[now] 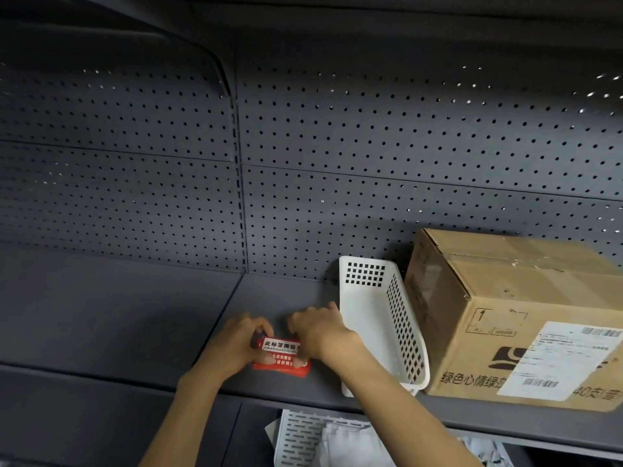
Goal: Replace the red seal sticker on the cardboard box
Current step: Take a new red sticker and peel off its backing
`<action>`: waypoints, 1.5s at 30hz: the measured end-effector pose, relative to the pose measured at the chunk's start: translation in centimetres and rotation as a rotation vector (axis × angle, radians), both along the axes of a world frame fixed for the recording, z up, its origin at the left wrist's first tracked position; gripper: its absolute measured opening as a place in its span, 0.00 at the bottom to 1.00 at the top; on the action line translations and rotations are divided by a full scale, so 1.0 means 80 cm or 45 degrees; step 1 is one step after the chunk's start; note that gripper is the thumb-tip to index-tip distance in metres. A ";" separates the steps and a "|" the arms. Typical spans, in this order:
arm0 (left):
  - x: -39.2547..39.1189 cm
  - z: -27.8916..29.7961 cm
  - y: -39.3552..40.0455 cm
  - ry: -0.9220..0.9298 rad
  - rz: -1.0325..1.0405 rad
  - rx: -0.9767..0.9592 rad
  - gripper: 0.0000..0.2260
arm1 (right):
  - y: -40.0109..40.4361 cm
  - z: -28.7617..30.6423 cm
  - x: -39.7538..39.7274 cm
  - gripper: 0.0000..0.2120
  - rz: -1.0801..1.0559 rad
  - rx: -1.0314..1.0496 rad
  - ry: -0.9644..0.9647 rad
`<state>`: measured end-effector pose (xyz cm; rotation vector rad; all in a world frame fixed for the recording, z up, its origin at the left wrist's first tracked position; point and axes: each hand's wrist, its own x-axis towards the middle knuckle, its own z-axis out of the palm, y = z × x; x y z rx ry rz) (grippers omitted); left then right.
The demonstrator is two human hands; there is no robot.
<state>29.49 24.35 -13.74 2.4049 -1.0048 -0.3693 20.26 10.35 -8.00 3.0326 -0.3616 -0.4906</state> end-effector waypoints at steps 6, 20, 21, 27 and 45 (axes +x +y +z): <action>0.004 -0.003 0.000 0.026 -0.043 -0.080 0.17 | -0.003 0.000 0.012 0.31 -0.063 0.081 0.049; -0.011 0.018 -0.003 -0.064 0.061 -0.296 0.04 | -0.005 0.004 0.003 0.16 -0.040 0.114 -0.300; -0.012 0.022 -0.003 -0.067 0.058 -0.305 0.04 | -0.005 0.007 0.002 0.15 -0.032 0.125 -0.309; -0.022 0.049 0.002 0.045 0.014 -0.571 0.10 | -0.013 0.028 -0.021 0.10 -0.014 0.284 -0.479; -0.153 0.150 -0.068 0.230 -0.320 -0.951 0.11 | -0.069 0.083 -0.210 0.12 -0.113 0.845 -1.400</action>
